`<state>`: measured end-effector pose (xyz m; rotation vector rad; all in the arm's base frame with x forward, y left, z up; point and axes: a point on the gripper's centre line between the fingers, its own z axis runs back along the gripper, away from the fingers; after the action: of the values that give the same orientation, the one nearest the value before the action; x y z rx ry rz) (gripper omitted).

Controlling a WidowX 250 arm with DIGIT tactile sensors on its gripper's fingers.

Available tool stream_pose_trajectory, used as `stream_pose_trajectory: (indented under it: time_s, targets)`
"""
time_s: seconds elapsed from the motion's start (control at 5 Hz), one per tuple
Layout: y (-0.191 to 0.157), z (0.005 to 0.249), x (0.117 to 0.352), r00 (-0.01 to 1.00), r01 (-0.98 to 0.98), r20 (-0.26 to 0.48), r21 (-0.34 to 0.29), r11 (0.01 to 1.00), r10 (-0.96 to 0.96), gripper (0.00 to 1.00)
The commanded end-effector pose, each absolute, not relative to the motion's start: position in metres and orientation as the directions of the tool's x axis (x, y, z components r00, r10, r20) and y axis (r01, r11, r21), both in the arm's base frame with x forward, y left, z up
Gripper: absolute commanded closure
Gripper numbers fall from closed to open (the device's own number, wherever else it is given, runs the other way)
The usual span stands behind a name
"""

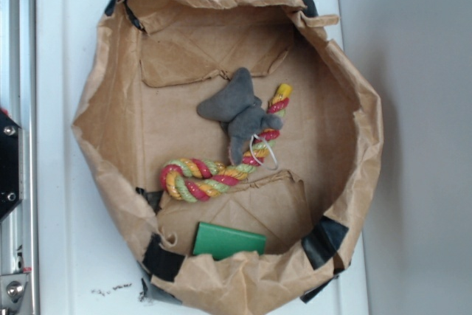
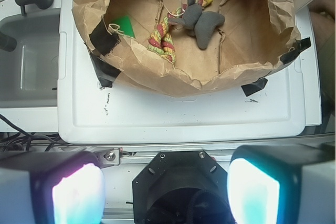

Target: Grab the multicolored rope.

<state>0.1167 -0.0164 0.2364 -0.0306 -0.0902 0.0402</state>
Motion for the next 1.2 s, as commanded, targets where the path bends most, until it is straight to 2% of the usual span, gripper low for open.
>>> stream_pose_trajectory:
  time_s: [0.0, 0.2, 0.6, 0.8, 1.0]
  targets:
    - [-0.016, 0.236, 0.117, 0.995, -0.039, 0.089, -0.032, 0.999, 0.042, 0.00]
    - [-0.026, 0.240, 0.154, 0.994, -0.059, 0.086, -0.088, 0.994, 0.066, 0.00]
    - [-0.036, 0.216, 0.211, 0.991, -0.035, 0.126, -0.113, 0.993, 0.049, 0.00]
    - [-0.011, 0.199, 0.233, 0.989, -0.040, 0.136, -0.086, 0.996, 0.051, 0.00]
    - [-0.011, 0.199, 0.233, 0.989, -0.040, 0.136, -0.086, 0.996, 0.051, 0.00]
